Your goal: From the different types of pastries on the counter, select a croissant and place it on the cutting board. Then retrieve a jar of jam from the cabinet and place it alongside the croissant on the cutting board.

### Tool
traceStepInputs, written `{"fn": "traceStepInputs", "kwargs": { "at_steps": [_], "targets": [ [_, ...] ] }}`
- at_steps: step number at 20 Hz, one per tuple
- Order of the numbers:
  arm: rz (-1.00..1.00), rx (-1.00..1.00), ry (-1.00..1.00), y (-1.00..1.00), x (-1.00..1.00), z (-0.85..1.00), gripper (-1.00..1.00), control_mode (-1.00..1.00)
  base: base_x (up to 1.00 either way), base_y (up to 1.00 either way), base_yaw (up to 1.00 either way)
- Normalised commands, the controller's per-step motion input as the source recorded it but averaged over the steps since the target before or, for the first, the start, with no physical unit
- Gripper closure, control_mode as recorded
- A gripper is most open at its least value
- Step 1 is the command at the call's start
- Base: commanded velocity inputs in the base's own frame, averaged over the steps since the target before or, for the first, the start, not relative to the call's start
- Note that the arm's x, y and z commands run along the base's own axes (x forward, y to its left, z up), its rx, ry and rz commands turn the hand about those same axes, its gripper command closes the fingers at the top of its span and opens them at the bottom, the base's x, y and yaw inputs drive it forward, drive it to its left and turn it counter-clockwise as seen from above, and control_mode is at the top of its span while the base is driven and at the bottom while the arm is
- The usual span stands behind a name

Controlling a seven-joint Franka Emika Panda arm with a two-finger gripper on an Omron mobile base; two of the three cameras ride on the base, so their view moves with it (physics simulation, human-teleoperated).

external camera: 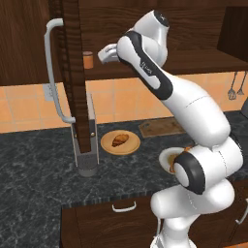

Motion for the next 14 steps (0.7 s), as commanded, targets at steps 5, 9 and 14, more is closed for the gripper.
{"fn": "traceStepInputs", "kwargs": {
  "at_steps": [5, 9, 14],
  "targets": [
    [-0.1, -0.1, 0.0, 0.33, 0.82, 0.0, -1.0, -1.0, 0.0, 0.0, 0.0],
    [-0.2, -0.04, 0.04, 0.61, 0.76, 0.06, -1.0, -1.0, 0.0, 0.0, 0.0],
    [0.0, 0.06, 0.05, 0.0, 0.4, 0.35, -1.0, -1.0, 0.0, 0.0, 0.0]
  ]
}}
